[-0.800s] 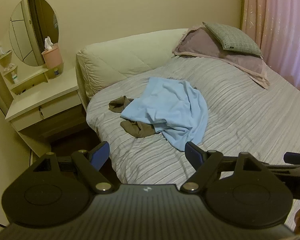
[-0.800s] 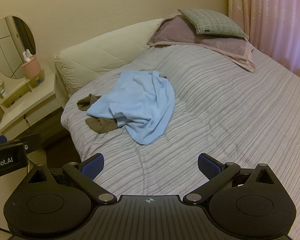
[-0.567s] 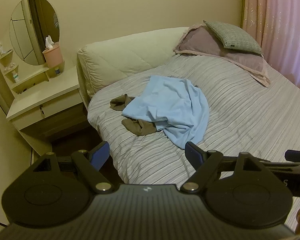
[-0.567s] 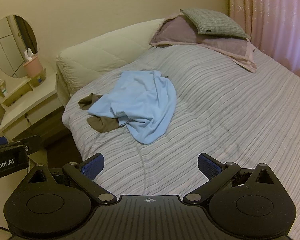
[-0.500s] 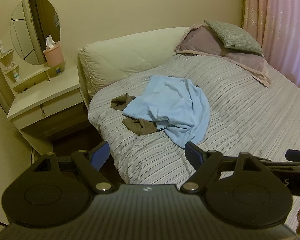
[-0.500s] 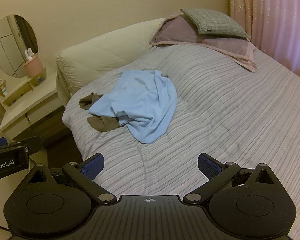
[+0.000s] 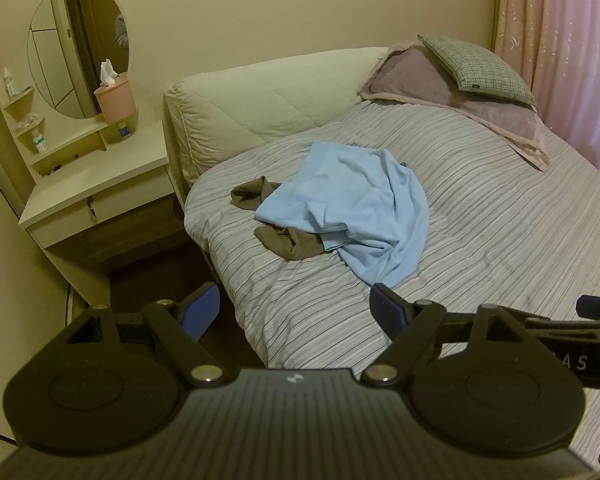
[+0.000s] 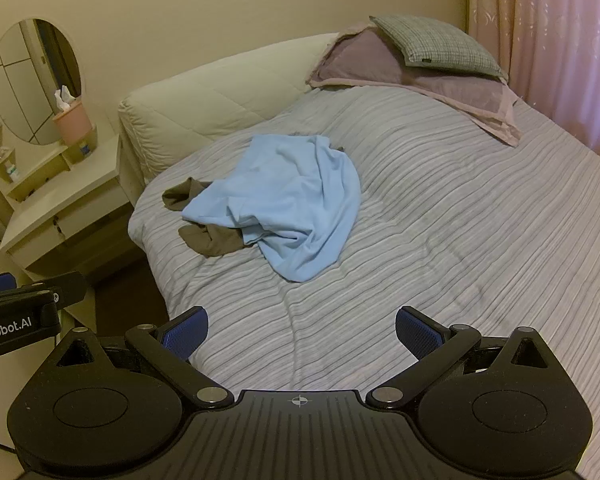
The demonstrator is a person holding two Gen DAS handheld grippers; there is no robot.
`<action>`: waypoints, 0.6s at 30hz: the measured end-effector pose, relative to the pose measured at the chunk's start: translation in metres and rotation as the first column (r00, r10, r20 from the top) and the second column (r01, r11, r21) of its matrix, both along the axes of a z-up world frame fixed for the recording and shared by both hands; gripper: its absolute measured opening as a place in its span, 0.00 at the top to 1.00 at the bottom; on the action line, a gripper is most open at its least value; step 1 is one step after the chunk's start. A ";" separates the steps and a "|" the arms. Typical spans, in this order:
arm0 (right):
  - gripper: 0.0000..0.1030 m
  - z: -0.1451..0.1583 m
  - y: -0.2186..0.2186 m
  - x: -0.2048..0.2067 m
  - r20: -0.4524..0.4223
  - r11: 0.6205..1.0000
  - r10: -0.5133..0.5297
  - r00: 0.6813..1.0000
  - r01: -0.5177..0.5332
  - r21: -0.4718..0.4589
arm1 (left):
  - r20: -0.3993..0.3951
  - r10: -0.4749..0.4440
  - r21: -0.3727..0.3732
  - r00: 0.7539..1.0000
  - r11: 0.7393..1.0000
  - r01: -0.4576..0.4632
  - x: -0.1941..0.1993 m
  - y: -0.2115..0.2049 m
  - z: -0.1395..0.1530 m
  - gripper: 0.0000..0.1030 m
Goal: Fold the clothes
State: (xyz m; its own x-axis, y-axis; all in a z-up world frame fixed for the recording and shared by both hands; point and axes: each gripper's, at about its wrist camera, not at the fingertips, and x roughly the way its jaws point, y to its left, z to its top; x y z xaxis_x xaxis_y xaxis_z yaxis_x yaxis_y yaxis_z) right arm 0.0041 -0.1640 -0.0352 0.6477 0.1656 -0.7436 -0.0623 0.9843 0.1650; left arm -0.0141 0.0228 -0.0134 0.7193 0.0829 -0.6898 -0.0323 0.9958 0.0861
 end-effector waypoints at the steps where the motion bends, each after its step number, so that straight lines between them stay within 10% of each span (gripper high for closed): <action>1: 0.01 0.000 0.000 0.000 0.000 1.000 0.000 1.000 0.000 0.000 | -0.001 -0.001 0.000 1.000 1.000 0.001 0.000 0.000 0.000 0.23; 18: 0.01 -0.002 -0.002 -0.003 0.003 1.000 0.010 1.000 -0.010 0.007 | -0.009 -0.010 0.016 1.000 1.000 0.010 0.000 -0.003 0.003 0.22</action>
